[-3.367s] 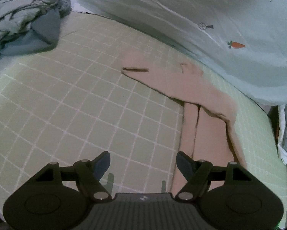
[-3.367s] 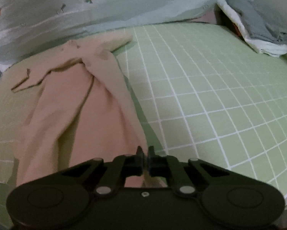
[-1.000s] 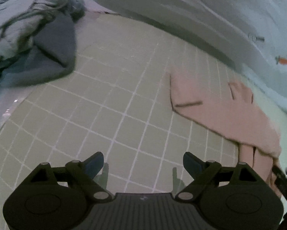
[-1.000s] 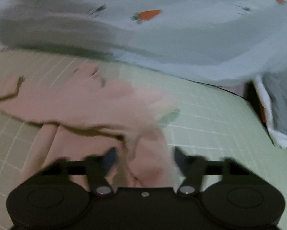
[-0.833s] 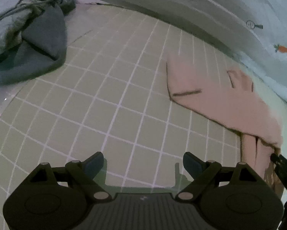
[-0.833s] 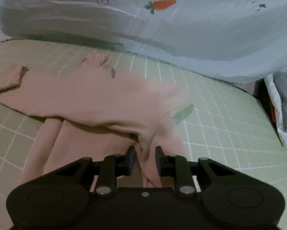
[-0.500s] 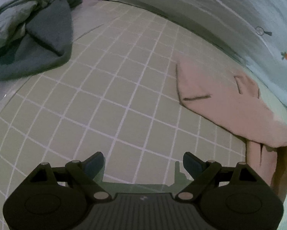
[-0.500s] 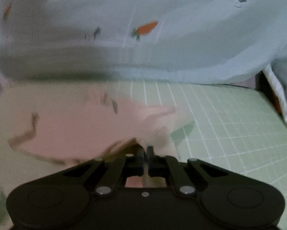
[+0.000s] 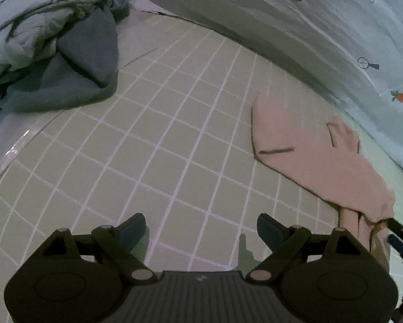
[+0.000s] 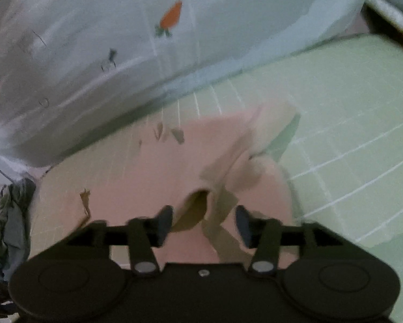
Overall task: Fold clothes
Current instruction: 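Pinch the sweater hem with the right gripper and lift it toward the collar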
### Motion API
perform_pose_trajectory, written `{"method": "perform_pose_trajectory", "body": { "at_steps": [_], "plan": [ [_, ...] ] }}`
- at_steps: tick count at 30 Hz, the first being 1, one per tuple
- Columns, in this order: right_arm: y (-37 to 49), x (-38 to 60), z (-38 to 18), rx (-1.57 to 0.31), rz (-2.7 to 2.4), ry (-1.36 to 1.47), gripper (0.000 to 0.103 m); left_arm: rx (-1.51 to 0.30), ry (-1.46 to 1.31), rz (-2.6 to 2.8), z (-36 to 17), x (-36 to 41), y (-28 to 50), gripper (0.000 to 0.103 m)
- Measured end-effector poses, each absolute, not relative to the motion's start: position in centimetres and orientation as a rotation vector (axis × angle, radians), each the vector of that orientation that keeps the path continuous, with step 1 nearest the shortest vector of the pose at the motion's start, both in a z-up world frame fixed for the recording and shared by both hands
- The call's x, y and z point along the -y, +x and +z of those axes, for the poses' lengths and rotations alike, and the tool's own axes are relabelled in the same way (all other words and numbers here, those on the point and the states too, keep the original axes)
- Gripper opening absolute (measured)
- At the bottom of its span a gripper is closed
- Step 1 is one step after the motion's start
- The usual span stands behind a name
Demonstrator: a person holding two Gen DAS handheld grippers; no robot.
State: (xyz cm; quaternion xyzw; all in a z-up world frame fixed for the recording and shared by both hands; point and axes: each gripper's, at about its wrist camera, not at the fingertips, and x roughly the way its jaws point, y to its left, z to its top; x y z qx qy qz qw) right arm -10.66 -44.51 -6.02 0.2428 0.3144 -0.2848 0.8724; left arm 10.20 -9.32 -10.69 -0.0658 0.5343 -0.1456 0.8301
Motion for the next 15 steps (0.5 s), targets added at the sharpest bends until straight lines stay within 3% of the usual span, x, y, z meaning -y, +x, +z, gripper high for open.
{"method": "perform_pose_trajectory", "body": {
  "at_steps": [12,15],
  "plan": [
    [-16.6,39.8,-10.0,-0.859,-0.664,0.319,0.055,-1.109,-0.087,-0.367,-9.5,11.0,4.0,0.09],
    [-18.0,39.3,-10.0,-0.853,-0.642,0.303,0.066,-1.116,-0.072,-0.359,-9.4,11.5,2.6,0.09]
  ]
}}
